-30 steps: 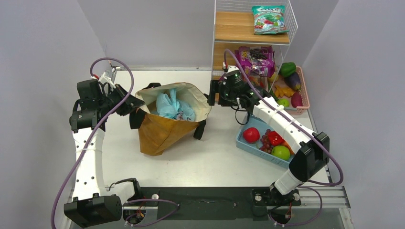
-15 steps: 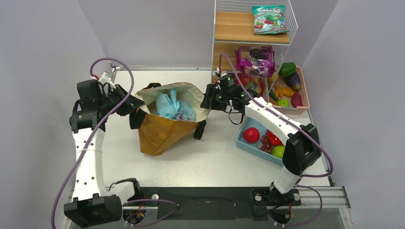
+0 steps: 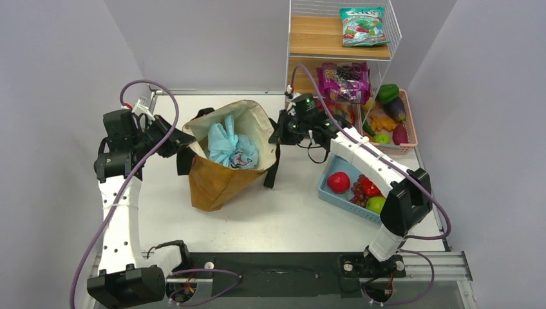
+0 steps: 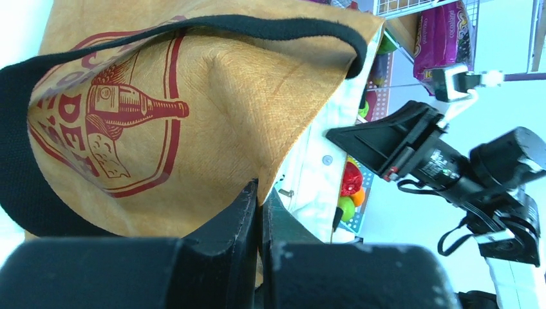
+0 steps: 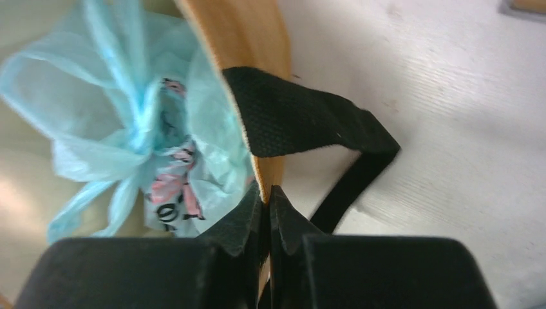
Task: Place the food into the grocery bag and tie it
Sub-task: Adjust the grocery bag at the center of the board.
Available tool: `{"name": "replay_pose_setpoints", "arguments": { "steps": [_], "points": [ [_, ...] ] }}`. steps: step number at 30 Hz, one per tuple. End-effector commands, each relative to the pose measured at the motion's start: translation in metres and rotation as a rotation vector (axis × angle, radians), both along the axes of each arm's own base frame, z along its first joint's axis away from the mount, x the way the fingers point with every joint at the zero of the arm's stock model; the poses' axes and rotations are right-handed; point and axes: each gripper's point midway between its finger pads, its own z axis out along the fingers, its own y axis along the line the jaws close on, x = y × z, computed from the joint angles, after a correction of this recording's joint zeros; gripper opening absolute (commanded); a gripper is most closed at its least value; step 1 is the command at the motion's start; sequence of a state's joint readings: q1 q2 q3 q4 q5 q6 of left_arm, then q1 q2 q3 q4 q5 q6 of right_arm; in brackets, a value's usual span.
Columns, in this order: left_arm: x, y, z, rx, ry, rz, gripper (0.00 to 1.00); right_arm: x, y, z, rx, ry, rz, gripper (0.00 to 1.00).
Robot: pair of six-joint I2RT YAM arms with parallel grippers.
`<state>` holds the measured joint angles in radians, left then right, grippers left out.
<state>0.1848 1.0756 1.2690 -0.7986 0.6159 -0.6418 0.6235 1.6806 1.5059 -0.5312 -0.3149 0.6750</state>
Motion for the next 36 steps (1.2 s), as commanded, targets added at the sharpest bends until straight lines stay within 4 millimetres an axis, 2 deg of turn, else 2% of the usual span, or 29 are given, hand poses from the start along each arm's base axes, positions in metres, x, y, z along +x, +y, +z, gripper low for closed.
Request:
{"name": "replay_pose_setpoints", "arguments": {
  "steps": [1, 4, 6, 7, 8, 10, 13, 14, 15, 19, 23, 25, 29, 33, 36],
  "points": [
    [-0.001, -0.009, 0.043, -0.043, -0.154, -0.025, 0.00, -0.012, 0.032, 0.099, 0.158, -0.174, 0.101, 0.00],
    [-0.001, -0.012, 0.047, -0.071, -0.173, -0.022, 0.00, -0.024, 0.047, 0.130, 0.199, -0.213, 0.140, 0.00],
    [-0.002, -0.018, 0.050, -0.104, -0.180, -0.023, 0.00, -0.032, 0.061, 0.158, 0.248, -0.249, 0.167, 0.00],
    [-0.002, -0.019, 0.052, -0.106, -0.193, -0.024, 0.00, -0.037, 0.070, 0.159, 0.260, -0.241, 0.186, 0.00],
    [-0.003, -0.024, 0.050, -0.112, -0.187, -0.034, 0.00, -0.039, 0.075, 0.171, 0.282, -0.256, 0.195, 0.00],
    [-0.003, -0.032, 0.048, -0.116, -0.178, -0.042, 0.00, -0.045, 0.093, 0.174, 0.302, -0.243, 0.225, 0.00],
    [0.001, -0.043, 0.042, -0.104, -0.159, -0.042, 0.00, -0.049, 0.107, 0.181, 0.335, -0.232, 0.240, 0.00],
    [-0.002, -0.055, 0.042, -0.108, -0.153, -0.074, 0.00, -0.051, 0.113, 0.181, 0.340, -0.229, 0.247, 0.00],
    [0.001, -0.057, 0.038, -0.104, -0.147, -0.069, 0.00, -0.051, 0.115, 0.183, 0.351, -0.229, 0.247, 0.00],
    [0.003, -0.077, 0.032, -0.120, -0.131, -0.102, 0.00, -0.052, 0.129, 0.177, 0.373, -0.205, 0.248, 0.00],
    [0.004, -0.095, 0.025, -0.127, -0.122, -0.143, 0.00, -0.054, 0.138, 0.156, 0.362, -0.166, 0.236, 0.00],
    [0.005, -0.099, 0.019, -0.132, -0.112, -0.149, 0.00, -0.054, 0.140, 0.138, 0.344, -0.138, 0.221, 0.00],
    [0.006, -0.106, 0.006, -0.164, -0.097, -0.160, 0.00, -0.053, 0.144, 0.126, 0.355, -0.119, 0.202, 0.00],
    [0.004, -0.107, 0.000, -0.175, -0.080, -0.167, 0.00, -0.053, 0.144, 0.119, 0.349, -0.104, 0.198, 0.00],
    [0.000, -0.101, 0.002, -0.135, -0.075, -0.157, 0.00, -0.055, 0.138, 0.122, 0.340, -0.112, 0.199, 0.00]
  ]
}}
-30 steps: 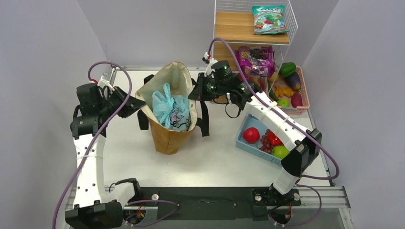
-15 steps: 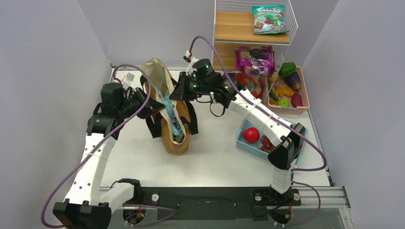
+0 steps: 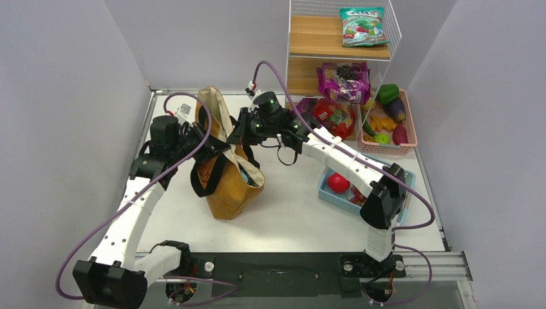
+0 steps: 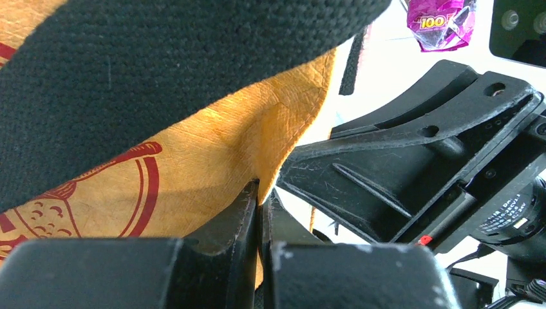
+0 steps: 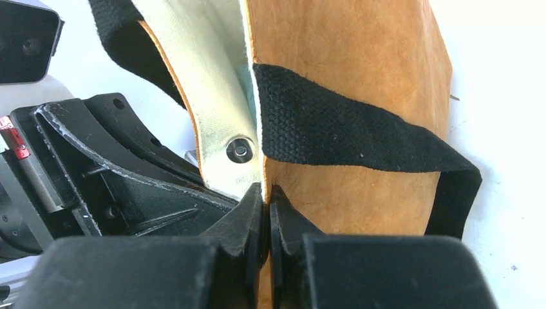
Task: Place the food into the grocery bag and tie it
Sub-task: Adjust the grocery bag at the center of the board.
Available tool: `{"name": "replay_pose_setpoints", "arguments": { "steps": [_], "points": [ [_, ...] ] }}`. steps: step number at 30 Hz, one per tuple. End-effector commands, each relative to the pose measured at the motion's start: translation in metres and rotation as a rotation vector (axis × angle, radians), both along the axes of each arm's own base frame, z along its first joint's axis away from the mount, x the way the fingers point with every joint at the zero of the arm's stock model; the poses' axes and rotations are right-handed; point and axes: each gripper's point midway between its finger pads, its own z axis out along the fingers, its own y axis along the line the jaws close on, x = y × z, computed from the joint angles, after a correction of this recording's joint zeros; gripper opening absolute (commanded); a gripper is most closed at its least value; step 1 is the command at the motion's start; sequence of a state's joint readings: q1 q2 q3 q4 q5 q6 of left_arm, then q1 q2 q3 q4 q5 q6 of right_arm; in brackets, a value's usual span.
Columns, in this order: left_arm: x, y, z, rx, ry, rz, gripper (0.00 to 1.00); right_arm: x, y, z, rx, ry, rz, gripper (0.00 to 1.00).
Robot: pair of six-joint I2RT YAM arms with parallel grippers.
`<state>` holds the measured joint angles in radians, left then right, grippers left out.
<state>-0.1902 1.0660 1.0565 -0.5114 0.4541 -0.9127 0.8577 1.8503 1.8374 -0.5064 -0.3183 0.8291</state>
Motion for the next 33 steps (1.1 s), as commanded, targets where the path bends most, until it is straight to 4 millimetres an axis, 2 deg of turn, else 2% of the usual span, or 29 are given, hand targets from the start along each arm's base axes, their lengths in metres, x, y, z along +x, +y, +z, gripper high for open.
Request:
{"name": "replay_pose_setpoints", "arguments": {
  "steps": [1, 5, 11, 19, 25, 33],
  "points": [
    [0.001, -0.005, 0.040, -0.012, -0.135, -0.035, 0.00, -0.013, 0.010, 0.059, 0.153, -0.087, 0.038, 0.00],
    [-0.001, 0.009, 0.043, 0.054, -0.119, -0.007, 0.00, -0.013, -0.001, 0.071, 0.137, -0.109, 0.029, 0.00],
    [-0.002, 0.031, 0.053, 0.060, -0.120, 0.023, 0.00, -0.011, -0.013, 0.088, 0.137, -0.129, 0.003, 0.00],
    [0.005, 0.066, 0.057, 0.071, -0.111, 0.079, 0.00, 0.011, -0.038, 0.094, 0.114, -0.134, -0.089, 0.00],
    [0.010, 0.076, 0.053, 0.096, -0.084, 0.093, 0.00, 0.036, -0.068, 0.093, 0.086, -0.115, -0.180, 0.00],
    [0.018, 0.075, 0.053, 0.064, -0.089, 0.098, 0.00, 0.059, -0.097, 0.088, 0.034, -0.100, -0.242, 0.00]
  ]
}}
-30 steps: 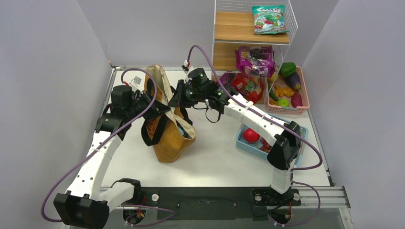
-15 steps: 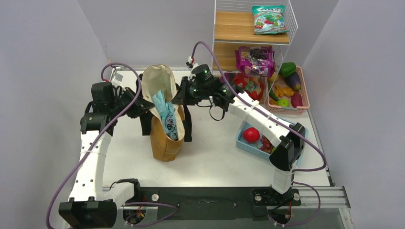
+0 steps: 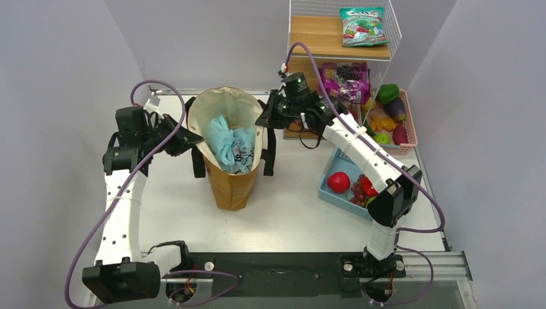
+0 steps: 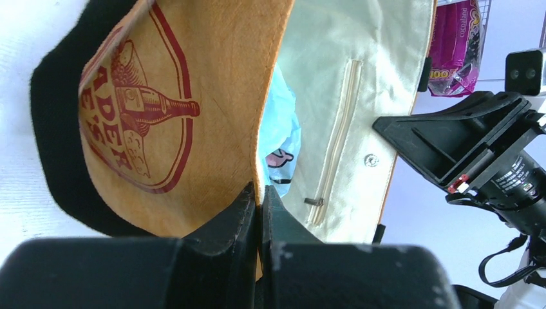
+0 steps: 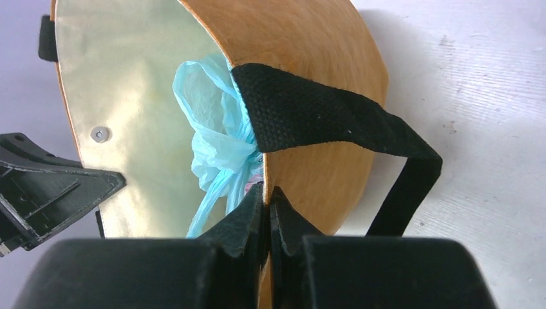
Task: Place the food into the grocery bag and tie it
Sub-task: Adjust the grocery bag at the center of the board.
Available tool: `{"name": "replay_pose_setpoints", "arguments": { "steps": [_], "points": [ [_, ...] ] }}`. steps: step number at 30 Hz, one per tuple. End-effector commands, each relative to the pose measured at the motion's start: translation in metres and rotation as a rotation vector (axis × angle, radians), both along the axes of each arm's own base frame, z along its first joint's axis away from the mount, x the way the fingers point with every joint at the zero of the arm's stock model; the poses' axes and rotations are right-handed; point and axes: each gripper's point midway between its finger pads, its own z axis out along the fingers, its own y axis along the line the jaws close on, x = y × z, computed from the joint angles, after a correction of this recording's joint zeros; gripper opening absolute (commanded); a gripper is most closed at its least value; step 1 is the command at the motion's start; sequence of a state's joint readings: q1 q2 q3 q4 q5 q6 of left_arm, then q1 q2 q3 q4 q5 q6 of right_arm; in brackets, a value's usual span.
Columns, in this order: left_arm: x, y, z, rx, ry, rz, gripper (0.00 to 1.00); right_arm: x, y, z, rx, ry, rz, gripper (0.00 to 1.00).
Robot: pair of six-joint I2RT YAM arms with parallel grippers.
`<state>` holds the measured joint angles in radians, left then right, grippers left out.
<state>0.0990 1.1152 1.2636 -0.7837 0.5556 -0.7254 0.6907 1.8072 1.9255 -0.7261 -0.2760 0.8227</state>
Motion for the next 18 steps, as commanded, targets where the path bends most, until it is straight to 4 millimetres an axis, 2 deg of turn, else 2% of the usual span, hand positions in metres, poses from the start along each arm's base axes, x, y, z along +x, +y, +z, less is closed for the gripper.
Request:
{"name": "replay_pose_setpoints", "arguments": {
  "steps": [1, 7, 14, 16, 18],
  "points": [
    [0.011, -0.002, 0.026, -0.014, -0.110, -0.021, 0.00, 0.010, -0.017, 0.070, 0.092, -0.152, -0.040, 0.00],
    [0.019, -0.007, 0.020, -0.061, -0.114, -0.029, 0.00, 0.020, -0.030, 0.068, 0.076, -0.155, -0.066, 0.00],
    [0.022, -0.003, 0.017, -0.028, -0.101, -0.031, 0.00, 0.022, -0.029, 0.058, 0.076, -0.125, -0.045, 0.00],
    [0.023, -0.002, 0.020, -0.016, -0.102, -0.032, 0.07, 0.021, -0.028, 0.056, 0.079, -0.117, -0.032, 0.04],
    [0.024, 0.001, 0.023, 0.004, -0.103, -0.028, 0.19, 0.020, -0.028, 0.056, 0.075, -0.118, -0.026, 0.16]
  ]
}}
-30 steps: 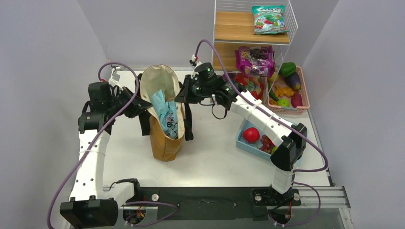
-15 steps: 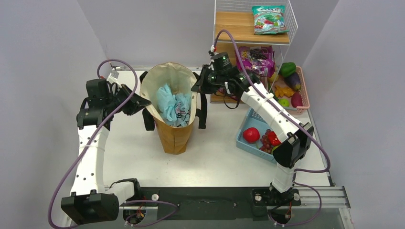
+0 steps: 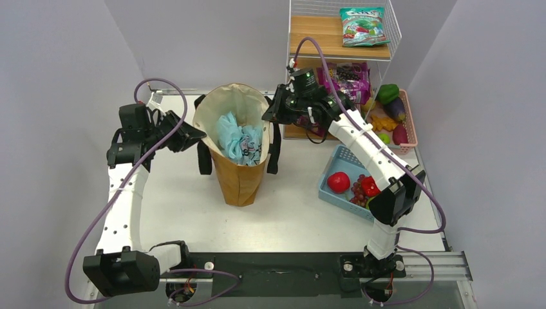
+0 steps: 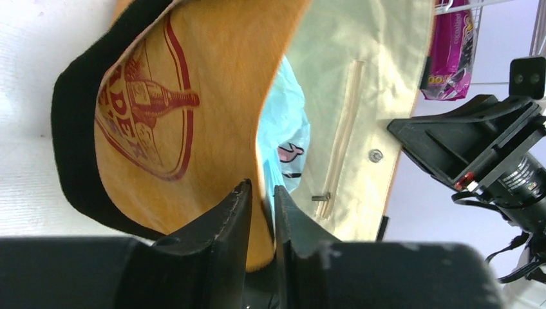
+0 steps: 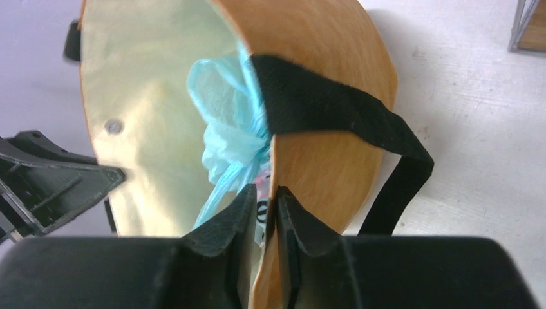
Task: Place the food into the grocery bag and tie it
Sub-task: Adjust the grocery bag at the center of the board.
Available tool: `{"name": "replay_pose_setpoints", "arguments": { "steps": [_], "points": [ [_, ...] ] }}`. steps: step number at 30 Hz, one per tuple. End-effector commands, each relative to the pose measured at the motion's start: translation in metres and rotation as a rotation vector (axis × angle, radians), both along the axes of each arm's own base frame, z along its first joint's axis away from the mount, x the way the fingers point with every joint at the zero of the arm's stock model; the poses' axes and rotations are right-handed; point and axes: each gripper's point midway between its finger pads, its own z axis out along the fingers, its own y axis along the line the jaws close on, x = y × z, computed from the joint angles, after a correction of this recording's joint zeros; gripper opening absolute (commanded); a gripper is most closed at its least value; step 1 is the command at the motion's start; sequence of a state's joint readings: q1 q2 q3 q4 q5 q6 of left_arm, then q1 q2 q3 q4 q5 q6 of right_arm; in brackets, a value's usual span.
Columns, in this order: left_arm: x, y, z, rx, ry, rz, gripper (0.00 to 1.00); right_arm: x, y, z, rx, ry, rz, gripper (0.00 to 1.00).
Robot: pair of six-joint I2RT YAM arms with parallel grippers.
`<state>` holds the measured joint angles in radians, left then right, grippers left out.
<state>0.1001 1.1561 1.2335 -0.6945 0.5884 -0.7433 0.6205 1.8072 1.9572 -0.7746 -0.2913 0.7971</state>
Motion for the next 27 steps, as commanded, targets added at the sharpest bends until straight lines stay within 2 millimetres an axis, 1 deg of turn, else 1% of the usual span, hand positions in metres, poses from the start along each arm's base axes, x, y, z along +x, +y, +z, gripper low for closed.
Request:
{"name": "replay_pose_setpoints", "arguments": {
  "steps": [1, 2, 3, 5, 7, 12, 16, 17, 21, 24, 27],
  "points": [
    [0.008, 0.005, 0.031, 0.044, -0.095, -0.010, 0.26, 0.001, -0.001, 0.052, 0.087, -0.125, 0.017, 0.25],
    [0.008, 0.005, 0.036, 0.052, -0.100, -0.007, 0.30, 0.001, -0.002, 0.053, 0.083, -0.128, 0.018, 0.29],
    [0.009, 0.006, 0.038, 0.060, -0.106, -0.007, 0.41, 0.001, -0.004, 0.055, 0.081, -0.137, 0.014, 0.37],
    [0.010, 0.009, 0.049, 0.073, -0.126, -0.001, 0.49, 0.000, -0.007, 0.059, 0.079, -0.147, 0.010, 0.44],
    [0.009, 0.011, 0.055, 0.082, -0.134, 0.003, 0.53, 0.000, -0.009, 0.061, 0.078, -0.152, 0.006, 0.47],
    [0.004, 0.014, 0.065, 0.105, -0.142, 0.012, 0.56, -0.005, -0.012, 0.068, 0.077, -0.167, 0.009, 0.52],
    [-0.003, 0.021, 0.070, 0.146, -0.148, 0.036, 0.56, -0.005, -0.023, 0.069, 0.036, -0.187, -0.015, 0.58],
    [-0.006, 0.024, 0.069, 0.160, -0.145, 0.044, 0.57, -0.006, -0.026, 0.068, 0.020, -0.190, -0.016, 0.60],
    [-0.012, 0.029, 0.066, 0.186, -0.139, 0.057, 0.57, -0.007, -0.039, 0.060, -0.043, -0.195, -0.037, 0.61],
    [-0.015, 0.031, 0.061, 0.188, -0.132, 0.061, 0.57, -0.008, -0.045, 0.054, -0.074, -0.194, -0.041, 0.62],
    [-0.018, 0.031, 0.054, 0.185, -0.121, 0.060, 0.57, -0.010, -0.050, 0.043, -0.101, -0.174, -0.040, 0.62]
  ]
}}
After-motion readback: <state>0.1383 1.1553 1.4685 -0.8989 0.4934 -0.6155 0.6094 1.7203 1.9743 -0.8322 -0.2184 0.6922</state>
